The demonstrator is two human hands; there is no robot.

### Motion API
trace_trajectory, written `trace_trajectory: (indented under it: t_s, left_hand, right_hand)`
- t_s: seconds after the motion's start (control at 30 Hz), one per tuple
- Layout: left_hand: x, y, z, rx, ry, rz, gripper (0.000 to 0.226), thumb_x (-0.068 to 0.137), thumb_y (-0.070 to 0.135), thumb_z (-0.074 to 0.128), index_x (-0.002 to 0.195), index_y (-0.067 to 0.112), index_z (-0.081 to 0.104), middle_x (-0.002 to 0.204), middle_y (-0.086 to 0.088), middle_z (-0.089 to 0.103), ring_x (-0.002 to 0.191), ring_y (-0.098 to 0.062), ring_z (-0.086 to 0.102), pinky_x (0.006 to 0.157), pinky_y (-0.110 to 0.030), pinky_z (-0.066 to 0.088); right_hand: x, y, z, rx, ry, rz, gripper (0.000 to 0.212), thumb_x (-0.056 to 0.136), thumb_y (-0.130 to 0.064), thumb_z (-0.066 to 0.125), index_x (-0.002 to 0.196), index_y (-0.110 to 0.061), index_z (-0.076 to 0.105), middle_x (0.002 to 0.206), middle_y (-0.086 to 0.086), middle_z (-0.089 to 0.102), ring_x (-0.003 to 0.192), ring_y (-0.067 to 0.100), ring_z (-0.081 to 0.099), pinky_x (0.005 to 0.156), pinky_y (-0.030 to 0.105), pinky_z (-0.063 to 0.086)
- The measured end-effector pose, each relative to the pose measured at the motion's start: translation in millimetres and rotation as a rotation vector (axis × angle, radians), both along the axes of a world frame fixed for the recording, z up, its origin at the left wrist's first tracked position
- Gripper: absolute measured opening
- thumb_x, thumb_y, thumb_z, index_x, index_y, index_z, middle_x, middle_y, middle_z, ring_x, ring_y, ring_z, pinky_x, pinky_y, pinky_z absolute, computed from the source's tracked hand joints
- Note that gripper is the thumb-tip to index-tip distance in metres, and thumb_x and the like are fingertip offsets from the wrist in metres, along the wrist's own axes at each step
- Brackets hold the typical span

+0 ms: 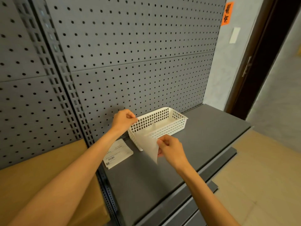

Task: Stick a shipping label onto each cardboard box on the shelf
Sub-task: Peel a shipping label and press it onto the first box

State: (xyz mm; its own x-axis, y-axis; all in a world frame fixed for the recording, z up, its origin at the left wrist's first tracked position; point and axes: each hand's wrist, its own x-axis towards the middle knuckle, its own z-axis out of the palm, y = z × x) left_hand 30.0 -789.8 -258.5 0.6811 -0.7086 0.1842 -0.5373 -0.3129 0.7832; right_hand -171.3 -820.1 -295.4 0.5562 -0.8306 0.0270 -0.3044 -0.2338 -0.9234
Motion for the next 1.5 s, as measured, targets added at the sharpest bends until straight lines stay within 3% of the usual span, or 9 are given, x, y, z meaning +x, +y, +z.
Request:
trace_trajectory:
  t_s: [0.3,0.4,0.53,0.7,0.87,0.97,1.17,1.37,1.5]
  left_hand:
    - [10,53,15,-0.035,0.019,0.026,0.013,0.087,0.025,0.066,0.083,0.013,0.067,0.081,-0.005,0.069,0.072,-0.013,0.063,0.077,-0.032,0.054]
    - [14,87,25,-0.032,0.049,0.034,0.021,0.09,0.031,0.062,0.084,0.01,0.067,0.079,-0.004,0.068,0.07,-0.012,0.062,0.073,-0.028,0.052]
    - [14,133,40,-0.048,0.235,0.071,0.034,0.094,0.036,0.053,0.078,0.008,0.063,0.072,-0.003,0.064,0.062,-0.012,0.059,0.06,-0.02,0.05]
    - [14,190,43,-0.12,0.488,0.162,0.047,0.089,0.049,0.055,0.095,0.003,0.066,0.082,-0.008,0.068,0.073,-0.017,0.065,0.069,-0.025,0.055]
    - [19,234,36,-0.249,0.572,0.263,0.022,0.087,0.026,0.066,0.095,0.006,0.066,0.087,-0.01,0.07,0.079,-0.018,0.068,0.075,-0.027,0.056]
    - [21,255,34,-0.297,0.561,0.339,0.014,0.089,0.014,0.062,0.098,0.003,0.065,0.094,-0.013,0.071,0.084,-0.021,0.069,0.076,-0.027,0.057]
    - [24,284,31,-0.305,0.509,0.411,0.015,0.09,0.009,0.059,0.101,-0.001,0.063,0.098,-0.012,0.071,0.087,-0.021,0.07,0.08,-0.027,0.056]
    - [24,300,32,-0.29,0.421,0.467,0.011,0.092,0.011,0.057,0.09,0.003,0.063,0.095,-0.009,0.071,0.09,-0.02,0.068,0.083,-0.032,0.054]
    - [25,309,33,-0.28,0.41,0.461,0.015,0.093,0.015,0.057,0.095,0.003,0.066,0.094,-0.003,0.072,0.091,-0.015,0.067,0.084,-0.028,0.054]
  right_hand:
    - [28,15,20,0.0,-0.069,0.073,0.018,0.092,-0.009,0.049,0.082,-0.005,0.063,0.079,0.014,0.071,0.067,0.022,0.07,0.072,0.039,0.059]
    - [50,29,35,-0.037,-0.094,0.133,0.019,0.093,-0.011,0.049,0.081,-0.006,0.063,0.075,0.015,0.069,0.067,0.023,0.067,0.074,0.046,0.058]
    - [80,58,52,-0.182,-0.135,0.21,0.019,0.093,-0.013,0.051,0.079,-0.01,0.064,0.065,0.008,0.065,0.063,0.021,0.062,0.073,0.046,0.057]
    - [106,105,58,-0.326,-0.131,0.37,0.017,0.095,-0.017,0.052,0.084,-0.012,0.064,0.068,0.005,0.065,0.068,0.021,0.062,0.068,0.037,0.049]
    - [123,143,56,-0.332,-0.147,0.516,0.016,0.094,-0.017,0.055,0.083,-0.015,0.066,0.071,0.001,0.065,0.066,0.015,0.06,0.065,0.031,0.049]
    - [131,163,55,-0.315,-0.153,0.596,0.014,0.094,-0.019,0.057,0.084,-0.017,0.068,0.071,-0.011,0.062,0.065,0.003,0.054,0.062,0.017,0.044]
    - [136,186,53,-0.321,-0.164,0.671,0.014,0.089,-0.026,0.065,0.096,-0.018,0.073,0.084,-0.016,0.066,0.078,-0.009,0.058,0.07,0.004,0.043]
    - [138,188,57,-0.247,-0.204,0.608,0.004,0.083,-0.021,0.072,0.087,-0.022,0.07,0.083,-0.016,0.066,0.08,-0.001,0.062,0.07,0.009,0.049]
    - [140,181,58,-0.27,-0.202,0.439,0.01,0.085,-0.026,0.07,0.089,-0.018,0.067,0.081,-0.014,0.063,0.077,0.001,0.059,0.065,0.011,0.045]
